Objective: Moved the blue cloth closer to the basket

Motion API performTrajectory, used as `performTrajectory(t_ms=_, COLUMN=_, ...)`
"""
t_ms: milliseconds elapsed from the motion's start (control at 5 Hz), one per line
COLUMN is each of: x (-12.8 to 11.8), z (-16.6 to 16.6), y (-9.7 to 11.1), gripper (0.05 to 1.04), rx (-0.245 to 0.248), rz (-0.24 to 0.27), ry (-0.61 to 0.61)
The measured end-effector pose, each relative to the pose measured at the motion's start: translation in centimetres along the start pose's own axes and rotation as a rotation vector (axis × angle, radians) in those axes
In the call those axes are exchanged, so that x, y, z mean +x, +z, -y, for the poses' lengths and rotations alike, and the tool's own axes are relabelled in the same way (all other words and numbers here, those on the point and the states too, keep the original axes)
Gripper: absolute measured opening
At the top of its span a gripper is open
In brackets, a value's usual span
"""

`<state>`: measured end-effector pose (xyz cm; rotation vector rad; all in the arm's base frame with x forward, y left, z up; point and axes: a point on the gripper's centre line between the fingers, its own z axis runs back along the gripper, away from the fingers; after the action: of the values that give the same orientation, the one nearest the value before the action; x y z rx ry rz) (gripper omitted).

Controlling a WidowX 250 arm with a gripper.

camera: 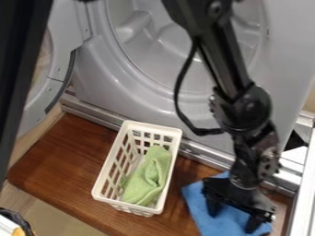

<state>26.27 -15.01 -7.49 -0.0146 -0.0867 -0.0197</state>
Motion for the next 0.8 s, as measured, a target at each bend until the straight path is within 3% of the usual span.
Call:
performTrajectory(t_ms=400, x=-0.8, z=-4.9, y=-0.2, gripper=1.001, rx=0.02, rz=-0.023, ry=0.14)
performTrajectory(t_ms=800, x=-1.9, z=-9.2, y=-0.2, gripper=1.001, rx=0.031, rz=-0.006, ry=0.273)
